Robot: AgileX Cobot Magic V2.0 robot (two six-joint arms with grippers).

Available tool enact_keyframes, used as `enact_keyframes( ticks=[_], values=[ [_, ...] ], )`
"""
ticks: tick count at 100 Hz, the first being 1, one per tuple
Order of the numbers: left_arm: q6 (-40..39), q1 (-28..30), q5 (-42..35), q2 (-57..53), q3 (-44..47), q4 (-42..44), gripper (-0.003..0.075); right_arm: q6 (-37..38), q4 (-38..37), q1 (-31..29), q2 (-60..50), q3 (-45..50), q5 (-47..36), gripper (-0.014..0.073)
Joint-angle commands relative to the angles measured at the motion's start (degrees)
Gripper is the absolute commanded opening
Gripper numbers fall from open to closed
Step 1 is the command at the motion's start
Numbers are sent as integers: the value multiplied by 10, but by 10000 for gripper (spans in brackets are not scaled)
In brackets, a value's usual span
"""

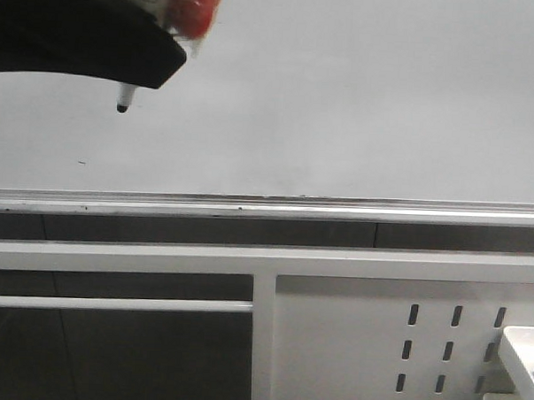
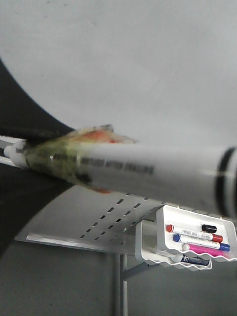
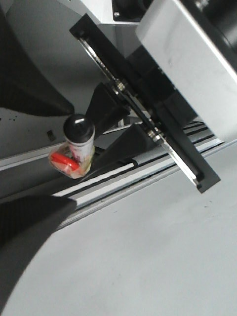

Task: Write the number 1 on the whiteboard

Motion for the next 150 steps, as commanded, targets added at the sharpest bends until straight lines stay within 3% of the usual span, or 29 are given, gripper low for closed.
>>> enact_keyframes(
  ticks=[1,150],
  values=[
    [-4,-5,-23,-13,-21,5,-20,-1,16,1,7,-22,-42,328],
    [-3,-5,-25,-13,-21,8,-20,-1,113,12,62,-23,-63,318]
  ],
)
